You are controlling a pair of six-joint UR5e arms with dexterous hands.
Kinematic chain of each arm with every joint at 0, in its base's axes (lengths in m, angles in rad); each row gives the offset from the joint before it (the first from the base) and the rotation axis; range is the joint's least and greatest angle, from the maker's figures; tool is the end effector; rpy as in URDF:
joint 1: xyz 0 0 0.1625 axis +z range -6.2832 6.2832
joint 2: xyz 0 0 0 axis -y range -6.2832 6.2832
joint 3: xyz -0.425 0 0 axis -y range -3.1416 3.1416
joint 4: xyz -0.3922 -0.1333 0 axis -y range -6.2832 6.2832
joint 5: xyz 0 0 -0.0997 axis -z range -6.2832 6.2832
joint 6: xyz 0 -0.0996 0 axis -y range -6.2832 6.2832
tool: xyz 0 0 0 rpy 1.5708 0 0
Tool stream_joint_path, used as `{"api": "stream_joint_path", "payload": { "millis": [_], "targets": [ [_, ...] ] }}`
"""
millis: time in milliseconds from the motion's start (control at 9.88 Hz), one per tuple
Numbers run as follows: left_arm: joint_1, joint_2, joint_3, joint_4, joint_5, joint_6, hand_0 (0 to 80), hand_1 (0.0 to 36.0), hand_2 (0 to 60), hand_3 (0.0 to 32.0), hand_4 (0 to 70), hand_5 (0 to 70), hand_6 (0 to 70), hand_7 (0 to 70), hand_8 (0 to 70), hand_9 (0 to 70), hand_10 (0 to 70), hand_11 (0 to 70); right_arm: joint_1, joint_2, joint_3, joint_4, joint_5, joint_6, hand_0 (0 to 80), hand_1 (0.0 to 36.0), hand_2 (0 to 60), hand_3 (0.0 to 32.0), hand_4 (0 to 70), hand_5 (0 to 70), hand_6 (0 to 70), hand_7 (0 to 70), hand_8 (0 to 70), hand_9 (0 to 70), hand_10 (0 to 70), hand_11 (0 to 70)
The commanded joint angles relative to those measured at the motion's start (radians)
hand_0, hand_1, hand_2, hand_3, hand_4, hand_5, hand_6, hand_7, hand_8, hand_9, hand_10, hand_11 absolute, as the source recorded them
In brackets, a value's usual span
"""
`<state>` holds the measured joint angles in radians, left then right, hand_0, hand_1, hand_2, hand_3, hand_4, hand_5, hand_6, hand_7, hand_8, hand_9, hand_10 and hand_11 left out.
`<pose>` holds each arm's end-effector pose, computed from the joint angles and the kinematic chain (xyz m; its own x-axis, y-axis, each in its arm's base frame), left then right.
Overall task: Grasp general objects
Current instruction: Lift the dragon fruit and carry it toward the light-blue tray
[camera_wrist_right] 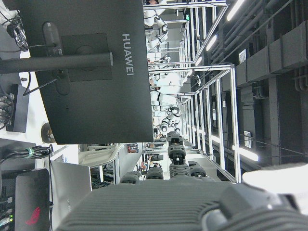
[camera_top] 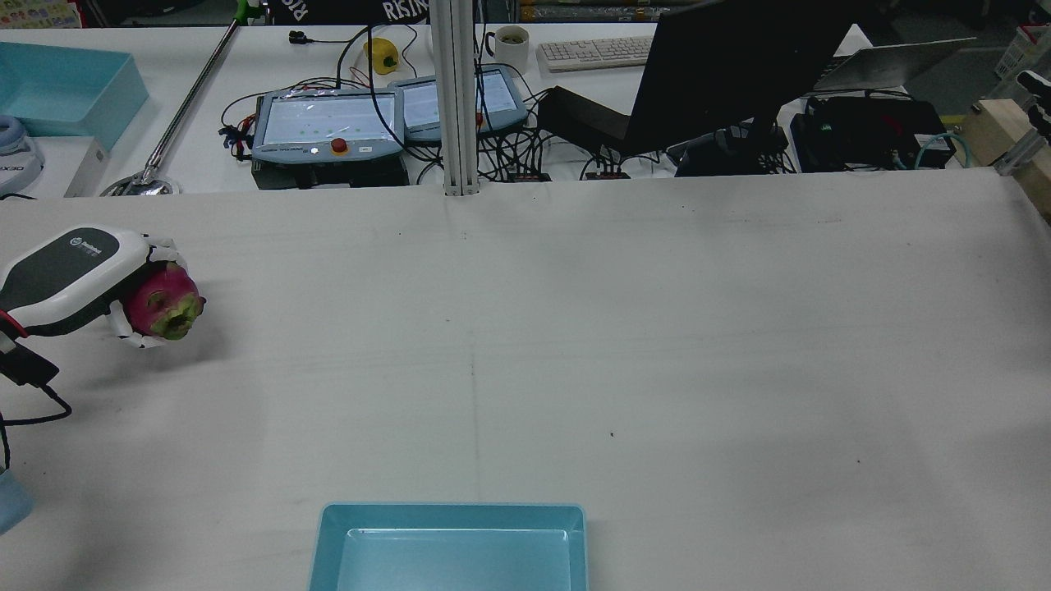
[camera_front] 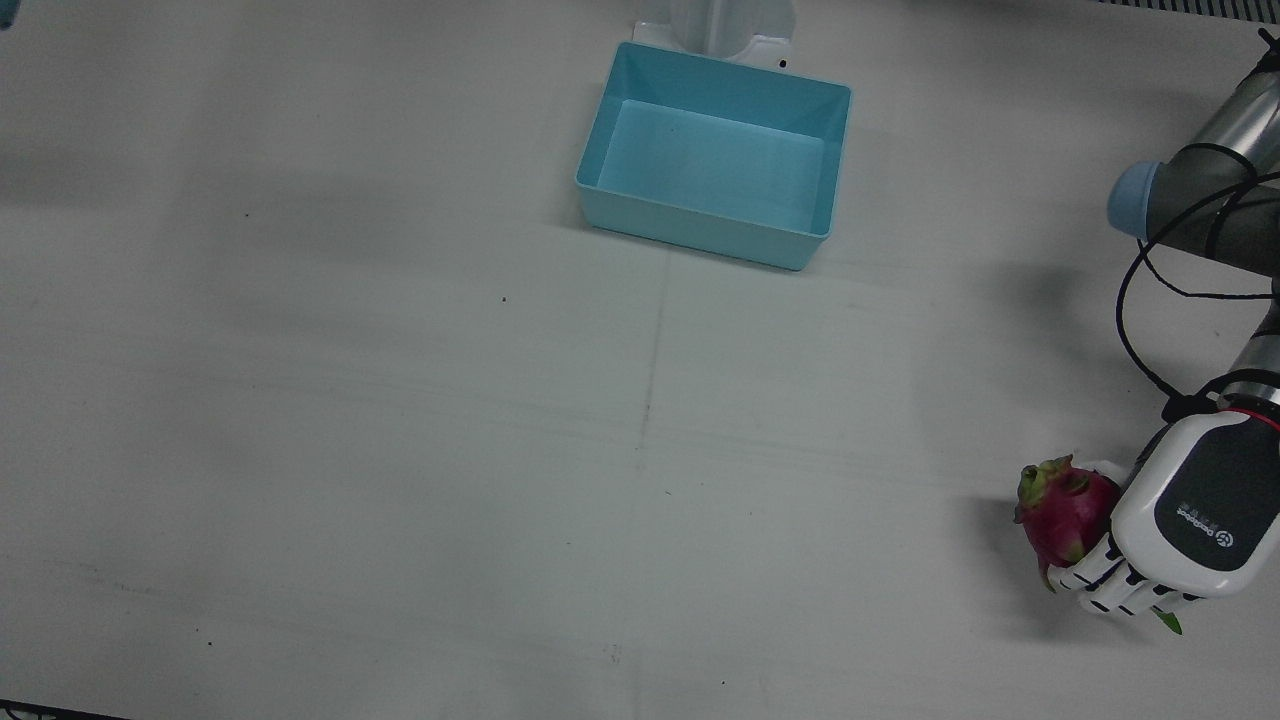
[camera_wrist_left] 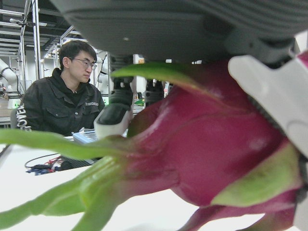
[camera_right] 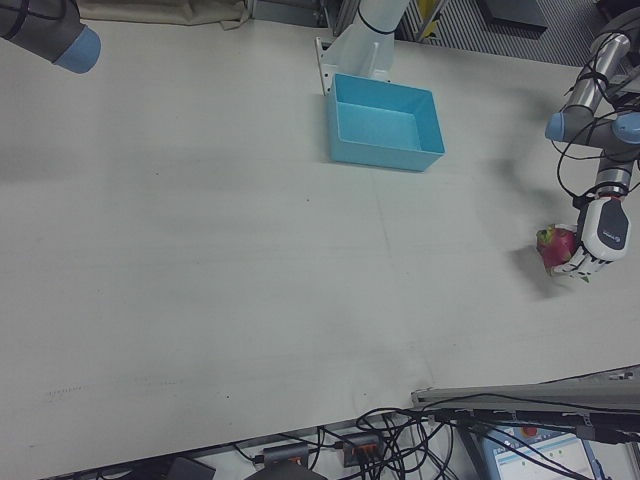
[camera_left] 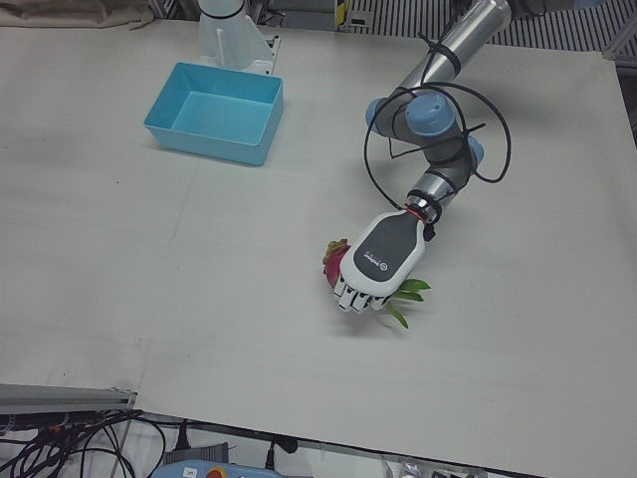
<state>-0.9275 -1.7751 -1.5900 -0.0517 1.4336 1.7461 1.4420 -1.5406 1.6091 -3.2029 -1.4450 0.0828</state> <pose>0.2368 -0.5608 0.5609 -0.0085 0.2994 -0.9541 0.8866 0.4435 0.1312 0.0799 -0.5182 0.6594 -0.9965 0.0036 -0.0836 0.0836 0.0069 -0.9965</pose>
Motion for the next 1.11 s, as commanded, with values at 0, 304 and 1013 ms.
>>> {"api": "stream_joint_path", "payload": {
  "millis": [0, 304, 1013],
  "targets": [
    [0.002, -0.068, -0.008, 0.004, 0.097, -0.289, 22.1, 0.0, 60.0, 0.0, 70.0, 70.0, 70.0, 70.0, 70.0, 70.0, 70.0, 70.0, 0.000, 0.000, 0.000, 0.000, 0.000, 0.000, 0.0, 0.0, 0.0, 0.0, 0.0, 0.0, 0.0, 0.0, 0.0, 0.0, 0.0, 0.0],
    [-0.004, -0.112, 0.044, -0.149, 0.259, -0.666, 16.2, 0.0, 60.0, 0.0, 70.0, 70.0, 70.0, 70.0, 70.0, 70.0, 70.0, 70.0, 0.000, 0.000, 0.000, 0.000, 0.000, 0.000, 0.0, 0.0, 0.0, 0.0, 0.0, 0.0, 0.0, 0.0, 0.0, 0.0, 0.0, 0.0],
    [0.119, -0.233, -0.206, -0.064, 0.462, -0.889, 45.5, 14.2, 60.0, 0.0, 70.0, 70.0, 70.0, 70.0, 70.0, 70.0, 70.0, 70.0, 0.000, 0.000, 0.000, 0.000, 0.000, 0.000, 0.0, 0.0, 0.0, 0.0, 0.0, 0.0, 0.0, 0.0, 0.0, 0.0, 0.0, 0.0]
  ]
}}
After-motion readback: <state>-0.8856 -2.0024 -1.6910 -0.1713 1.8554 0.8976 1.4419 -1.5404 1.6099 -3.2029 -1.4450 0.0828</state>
